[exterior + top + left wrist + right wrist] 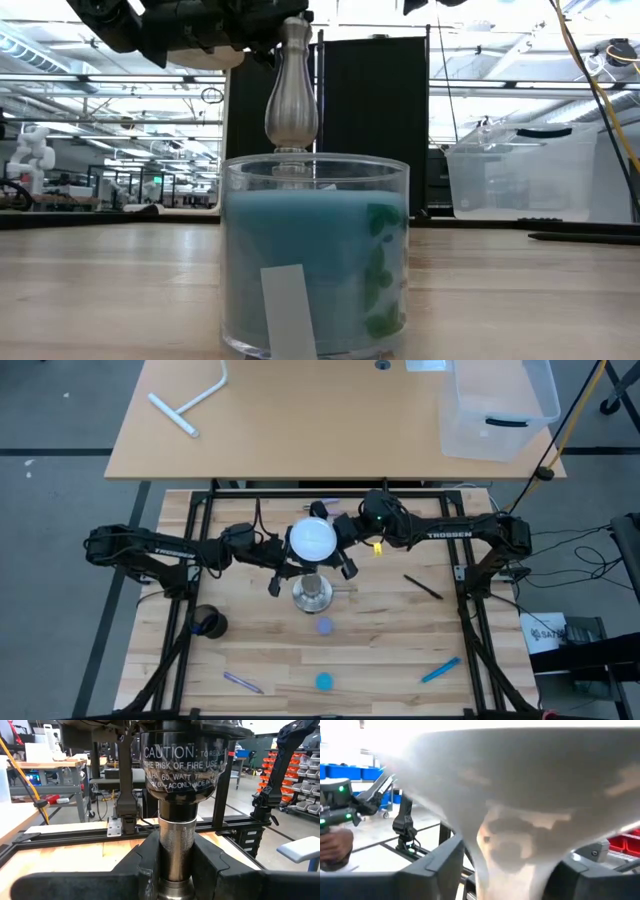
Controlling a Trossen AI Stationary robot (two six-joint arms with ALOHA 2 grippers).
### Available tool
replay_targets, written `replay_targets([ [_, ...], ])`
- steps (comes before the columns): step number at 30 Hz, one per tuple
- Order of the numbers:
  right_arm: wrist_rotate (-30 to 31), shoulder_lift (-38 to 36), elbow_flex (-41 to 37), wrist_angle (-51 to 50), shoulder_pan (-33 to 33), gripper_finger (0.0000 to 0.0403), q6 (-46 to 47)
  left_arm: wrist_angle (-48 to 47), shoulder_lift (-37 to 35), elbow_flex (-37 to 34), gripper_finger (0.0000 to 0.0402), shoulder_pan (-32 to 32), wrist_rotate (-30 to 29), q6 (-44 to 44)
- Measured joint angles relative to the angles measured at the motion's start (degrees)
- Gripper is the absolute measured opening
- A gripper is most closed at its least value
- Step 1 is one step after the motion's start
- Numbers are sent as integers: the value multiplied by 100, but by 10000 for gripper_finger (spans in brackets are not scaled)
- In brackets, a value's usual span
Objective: Screw lightbulb
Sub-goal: Remove the lightbulb from the silver lamp socket
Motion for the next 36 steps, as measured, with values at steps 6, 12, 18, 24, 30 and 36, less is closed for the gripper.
replay_targets([
  [6, -63, -107, 11, -447, -48, 267, -253, -28, 0, -2, 75, 0, 0, -11],
  [12, -12, -670, 11, -1821, -187, 297, -1061, -69, -4, -2, 75, 0, 0, -14],
  [18, 248, -1246, 11, -2647, -291, 298, -1420, -74, -4, -7, 75, 0, -4, 9],
  [24, 1491, -1370, 9, -3260, -75, 297, -1732, -72, -4, -9, 75, -7, -216, 11],
  [30, 2751, -1293, 7, -3351, 399, 297, -1798, -28, -4, -17, 75, -11, -321, 9],
  [36, 3566, -1282, 7, -3304, 952, 297, -1861, -27, -4, -17, 75, -11, -360, 11],
])
